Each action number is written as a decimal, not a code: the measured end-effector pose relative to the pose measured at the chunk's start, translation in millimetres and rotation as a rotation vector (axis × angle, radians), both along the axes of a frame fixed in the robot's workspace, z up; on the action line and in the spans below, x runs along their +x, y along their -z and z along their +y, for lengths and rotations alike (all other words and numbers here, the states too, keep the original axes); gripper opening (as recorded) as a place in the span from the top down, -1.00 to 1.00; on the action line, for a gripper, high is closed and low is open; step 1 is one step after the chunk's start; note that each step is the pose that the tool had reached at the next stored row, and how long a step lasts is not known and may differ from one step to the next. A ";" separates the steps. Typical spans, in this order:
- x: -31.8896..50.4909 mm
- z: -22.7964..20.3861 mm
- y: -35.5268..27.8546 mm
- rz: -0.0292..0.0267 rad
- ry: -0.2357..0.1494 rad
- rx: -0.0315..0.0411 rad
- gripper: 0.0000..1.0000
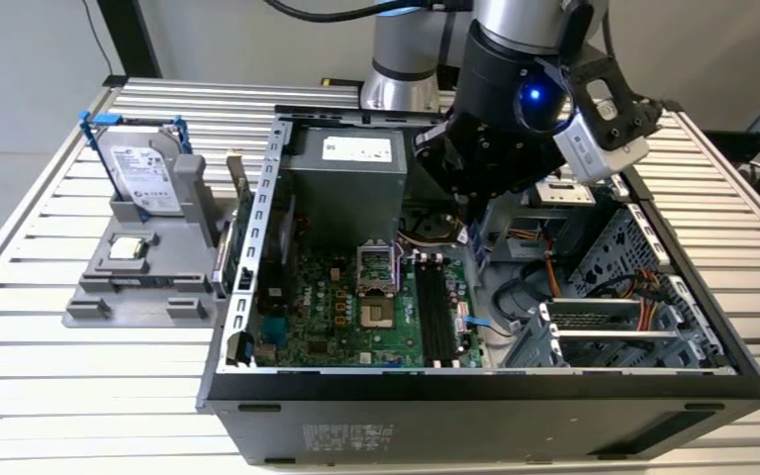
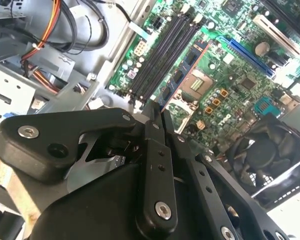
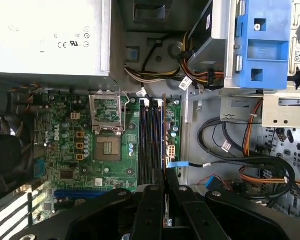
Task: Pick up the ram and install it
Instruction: 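Insert the ram into the slot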
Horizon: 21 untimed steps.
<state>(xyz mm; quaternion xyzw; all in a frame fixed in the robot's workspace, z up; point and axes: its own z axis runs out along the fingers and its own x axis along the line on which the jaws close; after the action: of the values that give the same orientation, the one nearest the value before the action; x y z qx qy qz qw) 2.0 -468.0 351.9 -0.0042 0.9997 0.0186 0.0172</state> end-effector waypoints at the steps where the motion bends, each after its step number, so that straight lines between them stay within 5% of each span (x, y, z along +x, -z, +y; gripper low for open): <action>1: 0.2 0.0 1.7 0.0000 0.000 0.0000 1.00; 15: 1.1 0.0 26.8 0.0000 0.000 0.0000 1.00; 21: 1.1 0.0 28.8 0.0001 0.000 -0.0004 1.00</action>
<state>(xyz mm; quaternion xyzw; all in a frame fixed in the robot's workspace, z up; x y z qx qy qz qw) 3.1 -468.0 323.1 -0.0042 0.9997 0.0183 0.0172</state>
